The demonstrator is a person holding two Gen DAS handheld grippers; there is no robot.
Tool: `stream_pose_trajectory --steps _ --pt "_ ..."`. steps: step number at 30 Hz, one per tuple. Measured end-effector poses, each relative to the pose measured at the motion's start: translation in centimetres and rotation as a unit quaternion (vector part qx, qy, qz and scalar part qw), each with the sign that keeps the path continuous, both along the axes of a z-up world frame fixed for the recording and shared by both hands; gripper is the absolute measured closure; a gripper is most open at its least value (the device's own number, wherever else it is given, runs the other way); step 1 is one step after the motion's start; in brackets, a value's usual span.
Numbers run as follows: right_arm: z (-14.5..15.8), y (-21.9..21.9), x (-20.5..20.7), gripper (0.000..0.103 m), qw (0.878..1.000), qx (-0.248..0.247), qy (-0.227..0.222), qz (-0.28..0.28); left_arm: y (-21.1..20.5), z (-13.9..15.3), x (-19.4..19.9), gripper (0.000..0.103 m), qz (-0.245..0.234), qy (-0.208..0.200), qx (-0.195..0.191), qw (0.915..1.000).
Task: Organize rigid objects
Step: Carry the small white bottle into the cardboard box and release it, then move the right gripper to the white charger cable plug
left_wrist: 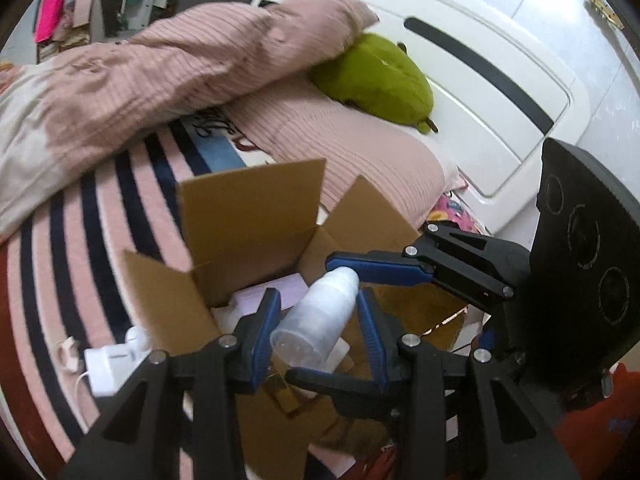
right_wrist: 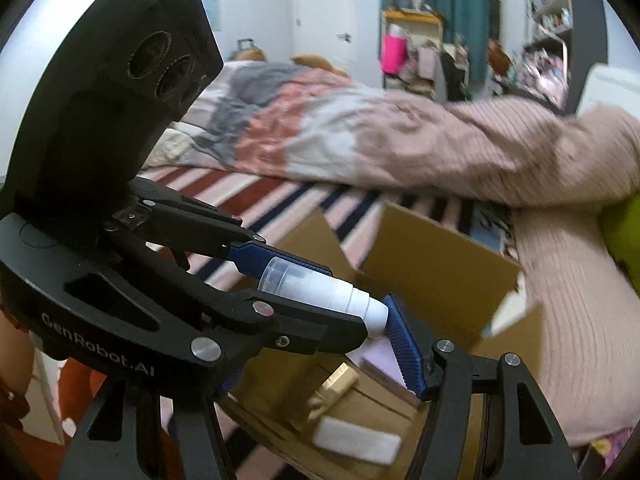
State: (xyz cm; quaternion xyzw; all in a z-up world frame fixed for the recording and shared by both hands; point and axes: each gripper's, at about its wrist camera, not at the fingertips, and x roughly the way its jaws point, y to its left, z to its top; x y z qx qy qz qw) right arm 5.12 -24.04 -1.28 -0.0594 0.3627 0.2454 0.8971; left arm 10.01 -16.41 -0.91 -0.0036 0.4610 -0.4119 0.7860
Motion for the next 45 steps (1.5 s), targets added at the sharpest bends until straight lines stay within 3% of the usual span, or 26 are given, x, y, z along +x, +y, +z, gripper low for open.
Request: stream_pose_trajectory --steps 4,7,10,15,16,17,19,24,29,33,36,40,42,44,45 --pt "-0.6 -1.4 0.2 0.044 1.000 0.000 0.025 -0.013 -1.0 -0.6 0.4 0.066 0.000 0.009 0.013 0.9999" --pt "-0.9 -1.5 0.2 0.042 0.999 -0.009 0.032 -0.021 -0.7 -0.5 0.3 0.055 0.001 0.007 0.017 0.9998" --pt "-0.9 -1.3 0.2 0.024 0.999 -0.011 0.030 -0.026 0.6 0.6 -0.3 0.042 0.017 -0.011 0.009 0.9998" --pt "0.4 -0.2 -0.7 0.019 1.000 -0.004 -0.009 -0.018 4.4 2.3 -1.2 0.034 0.057 -0.039 -0.003 0.9976" --pt "0.8 0.4 -0.9 0.013 1.000 -0.004 -0.025 -0.011 5.4 2.6 -1.5 0.034 0.068 -0.047 -0.001 0.9966" --pt "1.2 1.2 -1.3 0.004 0.999 -0.008 -0.038 0.001 6.5 2.8 -1.8 0.033 0.077 -0.053 0.000 0.9956" --pt "1.9 2.7 -1.7 0.000 0.999 -0.008 -0.048 0.023 8.9 3.1 -2.5 0.031 0.098 -0.065 0.004 0.9930" --pt "3.3 8.3 -2.4 0.000 0.995 0.006 -0.053 0.085 15.5 2.6 -4.0 0.030 0.163 -0.084 0.019 0.9829" --pt "2.2 13.6 -2.1 0.000 0.991 0.019 -0.033 0.129 21.2 1.1 -5.2 0.030 0.218 -0.092 0.024 0.9713" --pt "0.0 18.2 -2.6 0.000 0.985 -0.028 -0.065 0.157 25.3 -1.5 -5.7 0.030 0.254 -0.084 0.030 0.9630" --pt "-3.1 20.4 -1.4 0.005 0.985 -0.018 0.000 0.169 28.0 -3.6 -5.8 0.030 0.279 -0.072 0.033 0.9569" --pt "-8.2 21.7 1.3 0.017 0.987 0.002 0.088 0.137 30.0 -5.8 -6.0 0.030 0.295 -0.055 0.027 0.9534" --pt "-10.5 21.9 2.6 0.029 0.985 0.011 0.124 0.118 30.8 -6.8 -6.2 0.030 0.302 -0.046 0.026 0.9518" --pt "-12.6 22.6 3.7 0.051 0.984 0.009 0.149 0.100 31.5 -7.5 -6.2 0.030 0.307 -0.039 0.025 0.9506" --pt "-13.5 23.1 4.1 0.057 0.984 0.001 0.152 0.094 31.5 -7.7 -6.1 0.030 0.308 -0.037 0.026 0.9504"
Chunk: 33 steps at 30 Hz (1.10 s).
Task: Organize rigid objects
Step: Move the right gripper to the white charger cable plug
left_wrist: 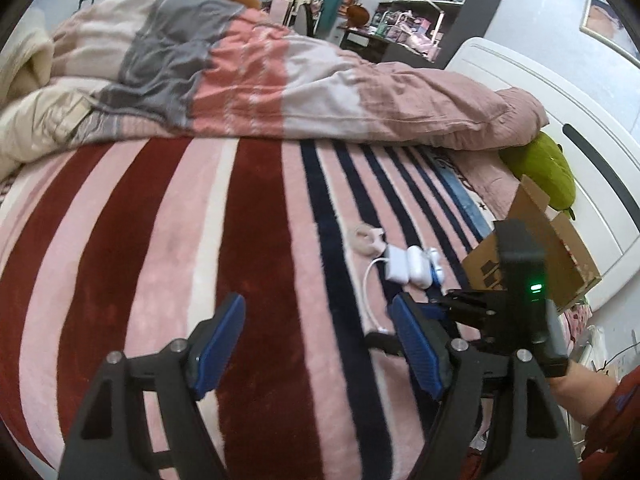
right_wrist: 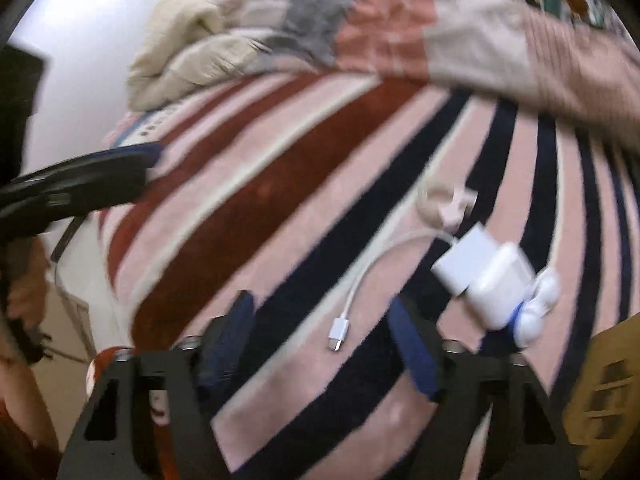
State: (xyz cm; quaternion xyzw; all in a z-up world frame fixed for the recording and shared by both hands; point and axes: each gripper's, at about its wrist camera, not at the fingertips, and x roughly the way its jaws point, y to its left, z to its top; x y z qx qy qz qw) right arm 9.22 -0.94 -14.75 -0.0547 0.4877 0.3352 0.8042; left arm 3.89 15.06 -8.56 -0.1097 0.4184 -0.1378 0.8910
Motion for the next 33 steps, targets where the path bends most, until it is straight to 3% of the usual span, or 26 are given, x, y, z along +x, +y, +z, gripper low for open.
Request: stream_pose_trajectory --steps 2,5,8,12,15,16,18,20,21,24,31,33 --pt "-1.3 0.8 0.4 0.078 1.000 -0.023 -0.009 -0.007 0.2 -0.5 0.0 0.030 0.003 0.005 0.002 1.0000" --pt "-1.1 1.0 0.1 0.095 0.999 -0.029 -0.029 -0.008 0.6 -0.8 -0.3 0.030 0.008 0.010 0.001 0.9999" --pt "-0.7 1.4 -0.5 0.097 0.999 -0.015 -0.028 0.024 0.6 -0.7 -0.5 0.030 0.010 0.009 -0.001 0.9999" --pt "-0.2 2.2 -3.2 0.097 0.993 0.022 -0.008 0.114 0.2 -0.1 -0.8 0.030 0.008 0.004 -0.001 1.0000" --pt "0.3 2.1 -4.5 0.097 0.991 0.024 -0.013 0.128 -0.3 0.2 -1.1 0.030 0.006 0.004 0.001 1.0000" --pt "0.8 1.7 -4.7 0.097 0.992 0.023 -0.024 0.122 -0.5 0.3 -1.2 0.030 0.005 0.004 0.003 1.0000" --pt "1.5 0.7 -4.5 0.082 0.994 0.018 -0.042 0.099 -0.7 0.4 -1.3 0.030 0.005 0.005 0.004 1.0000" --pt "2.0 -0.4 -3.6 0.047 0.996 0.015 -0.061 0.063 -0.8 0.4 -1.3 0.030 0.005 0.006 0.005 1.0000" --pt "2.0 -0.9 -3.1 0.045 0.997 0.012 -0.066 0.045 -0.9 0.5 -1.4 0.030 0.004 0.006 0.005 1.0000" --pt "1.1 -1.4 -1.3 0.045 0.997 -0.011 -0.069 0.015 -1.0 0.5 -1.4 0.030 0.003 0.006 0.006 1.0000" --pt "-1.4 0.2 0.9 0.045 0.995 -0.042 -0.086 0.027 -0.3 0.0 -1.4 0.030 0.016 0.017 0.007 0.9997" --pt "-1.5 0.4 0.7 0.054 0.994 -0.045 -0.094 0.028 -0.1 -0.2 -1.4 0.030 0.016 0.020 0.006 0.9997"
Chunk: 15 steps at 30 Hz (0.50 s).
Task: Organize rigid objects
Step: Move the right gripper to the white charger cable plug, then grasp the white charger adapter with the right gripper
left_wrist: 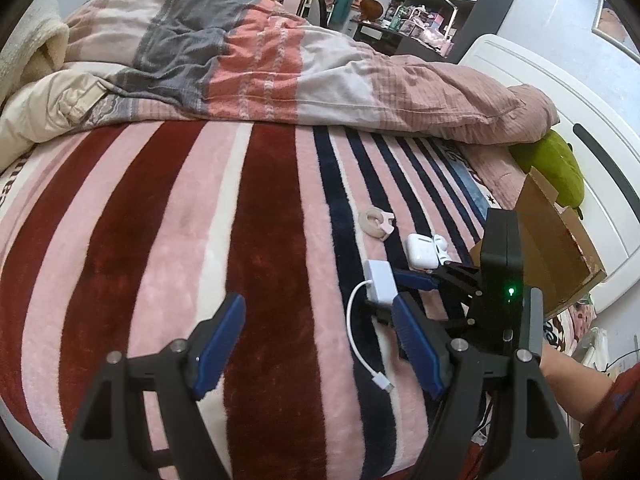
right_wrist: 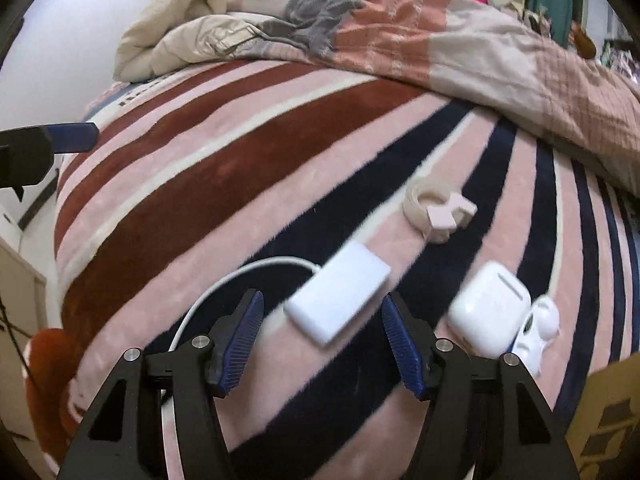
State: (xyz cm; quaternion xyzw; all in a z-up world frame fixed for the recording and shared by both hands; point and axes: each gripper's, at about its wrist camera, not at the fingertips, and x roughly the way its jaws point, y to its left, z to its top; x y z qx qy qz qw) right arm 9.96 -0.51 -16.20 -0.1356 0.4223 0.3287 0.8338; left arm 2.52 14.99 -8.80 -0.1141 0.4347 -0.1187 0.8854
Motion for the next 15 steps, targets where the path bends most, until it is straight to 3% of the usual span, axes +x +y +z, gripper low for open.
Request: stream_pose_trajectory --steps 2,3,8,15 --pt "0.1 -0.1 -0.1 0.072 1.000 -0.002 0.000 -0.004 0.0 -0.2 -0.1 0.030 -0.001 0.002 -0.003 1.0000" --pt "0.2 0.0 -0.1 0.075 1.000 0.000 -0.001 -0.005 0.0 -0.3 -0.2 0.030 -0.002 0.003 -0.004 1.0000" --pt "1.5 -0.1 -0.9 0.079 1.000 0.006 -0.007 0.005 -0.3 -0.4 -0.9 0.030 -0.017 0.003 -0.019 0.9997" --pt "6.7 -0.5 -2.6 0.080 0.998 0.052 -0.025 0.035 -1.7 1.0 -2.1 0.030 -0.060 -0.016 -0.066 0.9959"
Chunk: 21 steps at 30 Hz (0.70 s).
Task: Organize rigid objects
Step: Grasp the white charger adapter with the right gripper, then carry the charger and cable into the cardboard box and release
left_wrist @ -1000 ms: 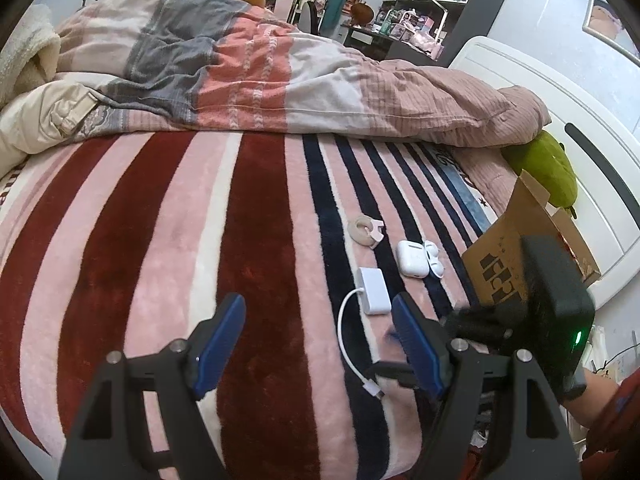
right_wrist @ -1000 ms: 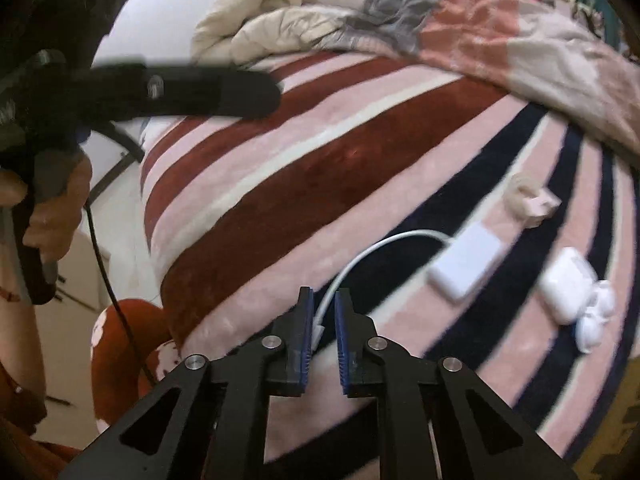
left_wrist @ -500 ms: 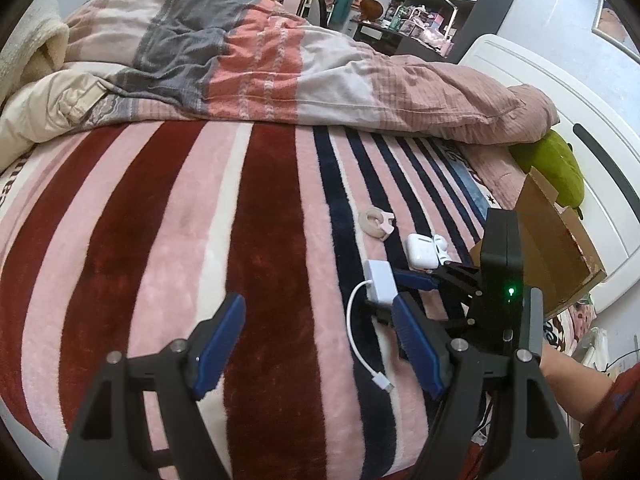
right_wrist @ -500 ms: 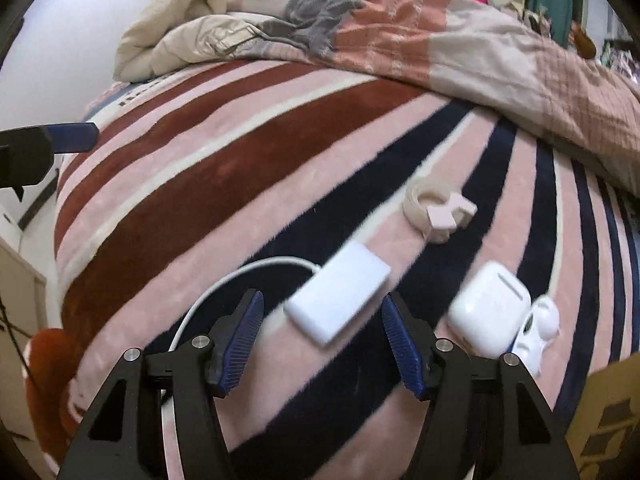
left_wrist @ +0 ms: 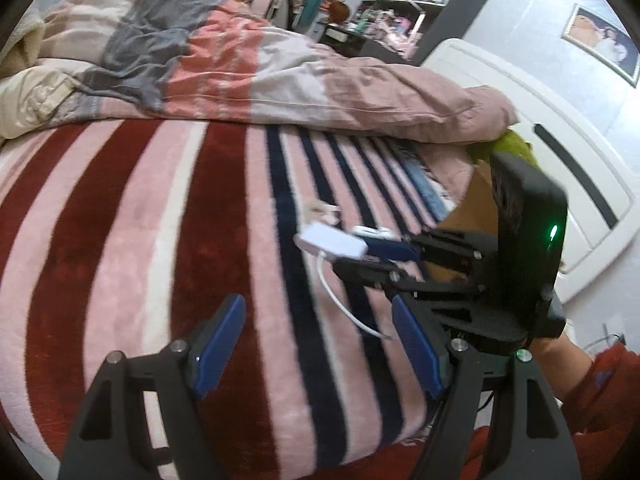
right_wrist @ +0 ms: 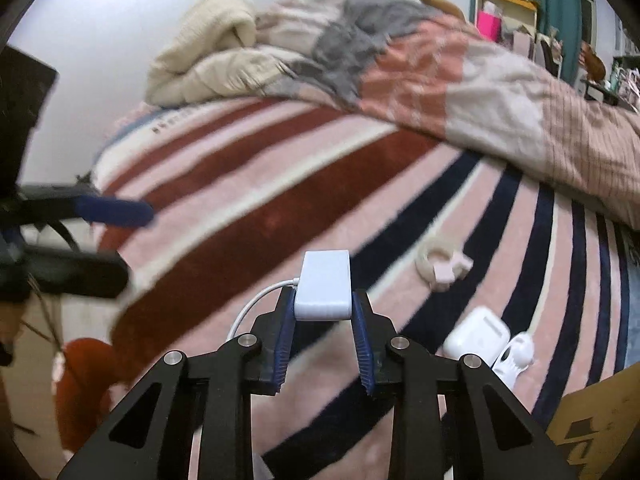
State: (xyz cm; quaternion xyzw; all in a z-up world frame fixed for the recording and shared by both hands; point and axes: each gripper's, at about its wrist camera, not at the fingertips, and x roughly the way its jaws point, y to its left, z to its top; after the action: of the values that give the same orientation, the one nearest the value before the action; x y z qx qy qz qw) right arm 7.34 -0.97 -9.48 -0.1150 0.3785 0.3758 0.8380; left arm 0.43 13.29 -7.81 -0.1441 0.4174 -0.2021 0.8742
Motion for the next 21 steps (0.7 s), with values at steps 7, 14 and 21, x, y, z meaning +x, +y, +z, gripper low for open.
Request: stream_pose_trajectory --steps 7,14,21 --pt "5.1 -1.4 -1.5 0.080 0.999 0.037 -0.031 0.021 -2.4 2.0 -0.3 0.059 -0.039 -0.018 -0.021 0.9989" --pt "9.3 -5.0 -2.2 0.080 0.996 0.071 -0.060 0.008 -7.1 6.1 1.0 0.092 -0.079 -0.056 0.002 0.9953" --pt "12.9 -12.4 -1.6 0.080 0.990 0.091 -0.096 -0.058 -14.7 10.1 3.6 0.094 -0.139 -0.083 0.024 0.9865"
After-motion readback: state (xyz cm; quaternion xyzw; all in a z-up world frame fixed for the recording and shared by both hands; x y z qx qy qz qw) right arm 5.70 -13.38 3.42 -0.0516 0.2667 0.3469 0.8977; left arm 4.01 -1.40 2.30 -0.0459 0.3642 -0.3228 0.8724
